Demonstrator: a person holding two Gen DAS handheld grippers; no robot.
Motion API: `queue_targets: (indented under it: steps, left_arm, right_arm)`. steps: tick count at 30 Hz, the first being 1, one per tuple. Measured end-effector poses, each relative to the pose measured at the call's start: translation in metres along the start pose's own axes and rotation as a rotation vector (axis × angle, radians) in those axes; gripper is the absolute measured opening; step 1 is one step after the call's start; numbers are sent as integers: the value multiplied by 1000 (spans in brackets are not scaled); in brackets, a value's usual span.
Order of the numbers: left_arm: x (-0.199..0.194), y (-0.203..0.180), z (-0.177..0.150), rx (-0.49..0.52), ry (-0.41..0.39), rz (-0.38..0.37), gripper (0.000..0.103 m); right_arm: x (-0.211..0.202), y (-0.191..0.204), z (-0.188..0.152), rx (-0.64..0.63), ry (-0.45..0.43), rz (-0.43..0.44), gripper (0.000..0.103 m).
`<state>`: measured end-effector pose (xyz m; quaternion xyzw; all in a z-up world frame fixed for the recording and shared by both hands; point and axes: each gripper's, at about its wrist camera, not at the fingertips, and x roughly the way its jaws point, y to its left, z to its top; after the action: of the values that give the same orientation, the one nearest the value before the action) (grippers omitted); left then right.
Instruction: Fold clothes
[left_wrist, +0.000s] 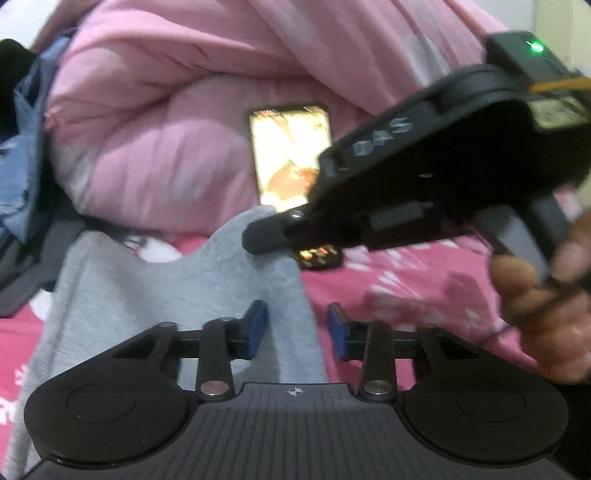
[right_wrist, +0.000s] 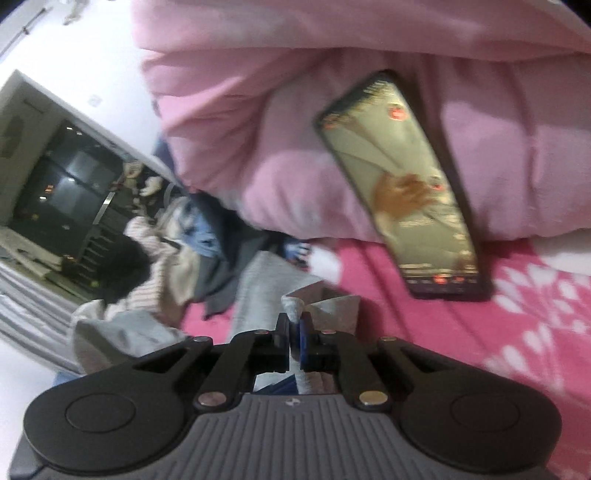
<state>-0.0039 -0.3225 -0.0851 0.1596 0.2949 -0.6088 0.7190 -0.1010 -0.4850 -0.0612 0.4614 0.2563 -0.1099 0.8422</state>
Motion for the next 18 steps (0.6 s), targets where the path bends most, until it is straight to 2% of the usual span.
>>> queue_targets:
  steps: [1, 3, 4, 6, 8, 10, 13, 16, 18]
  left_arm:
    - [-2, 5, 1, -25, -11, 5, 10]
    - [-7, 18, 4, -101, -34, -15, 4]
    - [-11, 27, 4, -154, -47, -42, 3]
    - [-17, 46, 7, -255, -60, -80, 2]
    - [-22, 68, 8, -367, -75, -114, 2]
    - [-29, 93, 10, -488, -95, -146, 2]
    - [-39, 120, 14, -605, -117, -214, 2]
    - [-47, 128, 18, -649, -140, -261, 2]
    - [-47, 124, 20, -655, -149, -301, 2]
  right_arm:
    - [-1, 1, 1, 2, -2, 18, 6]
    - [-2, 2, 3, 1, -14, 50, 6]
    - [-2, 2, 4, 3, -23, 73, 7]
    - [-7, -1, 7, 28, -48, 110, 15]
    - [-18, -7, 8, 58, -110, 129, 20]
    - [-28, -15, 9, 86, -149, 127, 20]
    - [-30, -28, 9, 106, -113, 77, 20]
    - [-25, -39, 4, 131, -45, 37, 20]
    - [-26, -45, 1, 155, -37, 33, 20]
